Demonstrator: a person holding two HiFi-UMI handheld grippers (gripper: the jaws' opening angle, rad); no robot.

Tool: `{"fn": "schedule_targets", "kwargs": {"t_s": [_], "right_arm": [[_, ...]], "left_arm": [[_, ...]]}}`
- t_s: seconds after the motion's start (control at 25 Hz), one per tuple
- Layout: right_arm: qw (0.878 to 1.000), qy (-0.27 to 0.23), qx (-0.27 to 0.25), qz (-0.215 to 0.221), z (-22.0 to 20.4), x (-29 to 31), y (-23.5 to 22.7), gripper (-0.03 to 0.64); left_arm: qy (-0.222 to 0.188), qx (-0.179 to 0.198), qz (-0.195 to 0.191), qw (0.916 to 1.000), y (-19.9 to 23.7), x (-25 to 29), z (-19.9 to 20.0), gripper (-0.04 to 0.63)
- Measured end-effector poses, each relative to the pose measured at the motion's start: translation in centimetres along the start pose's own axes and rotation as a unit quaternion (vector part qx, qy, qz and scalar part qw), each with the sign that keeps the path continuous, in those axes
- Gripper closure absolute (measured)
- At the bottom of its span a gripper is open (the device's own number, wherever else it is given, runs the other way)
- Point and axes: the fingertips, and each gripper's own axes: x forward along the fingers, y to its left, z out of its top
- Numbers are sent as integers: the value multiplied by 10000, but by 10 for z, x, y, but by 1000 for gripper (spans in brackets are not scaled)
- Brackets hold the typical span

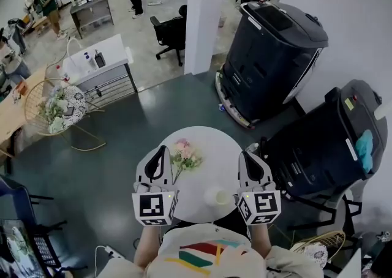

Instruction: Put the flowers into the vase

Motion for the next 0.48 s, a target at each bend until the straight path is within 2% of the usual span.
{"fn": "schedule_targets", "kwargs": {"t_s": [0.16, 0.36, 0.48], "right_arm": [[9987, 408, 268, 157, -36, 5, -19, 614], [9966, 529, 579, 271, -37, 16, -67, 614], [9955, 504, 737, 327, -37, 31, -79, 614]], "left_arm": [[97, 72, 191, 9997, -3, 17, -9, 591], [538, 141, 556, 9969, -11, 34, -19, 591], [789, 52, 775, 9938, 0, 47, -43, 591]]}}
